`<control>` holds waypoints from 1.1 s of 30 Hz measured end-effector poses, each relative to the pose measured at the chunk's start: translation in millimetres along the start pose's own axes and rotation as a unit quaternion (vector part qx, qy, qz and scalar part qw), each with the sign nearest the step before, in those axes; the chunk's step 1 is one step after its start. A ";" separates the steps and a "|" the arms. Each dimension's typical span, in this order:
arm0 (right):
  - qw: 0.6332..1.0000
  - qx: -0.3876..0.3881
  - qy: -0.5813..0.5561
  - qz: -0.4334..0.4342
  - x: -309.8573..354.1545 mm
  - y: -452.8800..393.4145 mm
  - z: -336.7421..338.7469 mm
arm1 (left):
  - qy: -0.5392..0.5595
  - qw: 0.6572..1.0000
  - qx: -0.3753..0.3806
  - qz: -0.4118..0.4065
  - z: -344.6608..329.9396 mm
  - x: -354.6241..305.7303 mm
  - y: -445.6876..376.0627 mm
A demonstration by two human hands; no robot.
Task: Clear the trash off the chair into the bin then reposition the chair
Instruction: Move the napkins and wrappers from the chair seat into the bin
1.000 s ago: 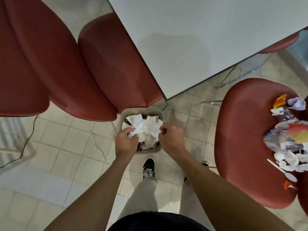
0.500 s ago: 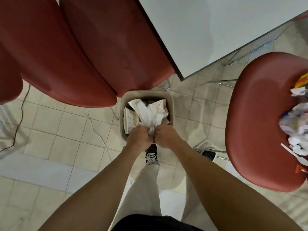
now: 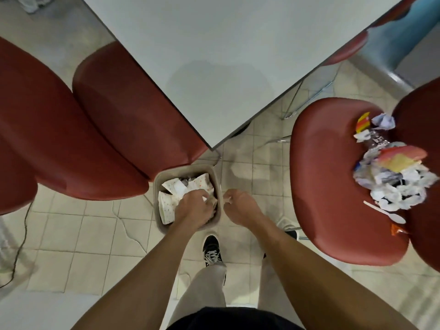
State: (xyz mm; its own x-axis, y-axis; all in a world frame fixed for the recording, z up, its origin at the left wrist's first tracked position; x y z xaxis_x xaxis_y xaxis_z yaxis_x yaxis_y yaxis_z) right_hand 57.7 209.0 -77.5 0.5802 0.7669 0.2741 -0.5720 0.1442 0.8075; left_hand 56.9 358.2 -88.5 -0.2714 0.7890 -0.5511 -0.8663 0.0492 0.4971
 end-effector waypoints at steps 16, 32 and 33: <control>0.984 -0.108 -0.120 -0.074 -187.9 2.9 174.2 | -0.102 0.982 0.059 -0.145 -81.3 -214.8 -25.5; 0.939 -0.208 -0.217 -0.168 -403.1 -58.5 339.8 | -0.152 0.928 0.129 -0.315 -249.8 -457.7 -92.1; 0.937 -0.209 -0.221 -0.170 -413.0 -66.9 346.7 | -0.153 0.925 0.132 -0.323 -259.8 -470.1 -98.7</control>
State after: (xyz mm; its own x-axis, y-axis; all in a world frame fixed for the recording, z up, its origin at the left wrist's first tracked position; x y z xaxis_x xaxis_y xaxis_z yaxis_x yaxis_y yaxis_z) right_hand 57.3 -334.2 -63.7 0.9008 0.3112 0.3029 -0.4342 0.6363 0.6376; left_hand 161.1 -176.7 -52.6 0.4332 0.6777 -0.5942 -0.6625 0.6864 0.2998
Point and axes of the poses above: each hand's wrist, its own y-axis away from the middle knuckle, its own z-axis out of the back of the hand, x = y × z, the point moved 10 cm from there along -y, towards the middle knuckle, and after that the axes turned 14 degrees about -z, right-handed, at the moved point
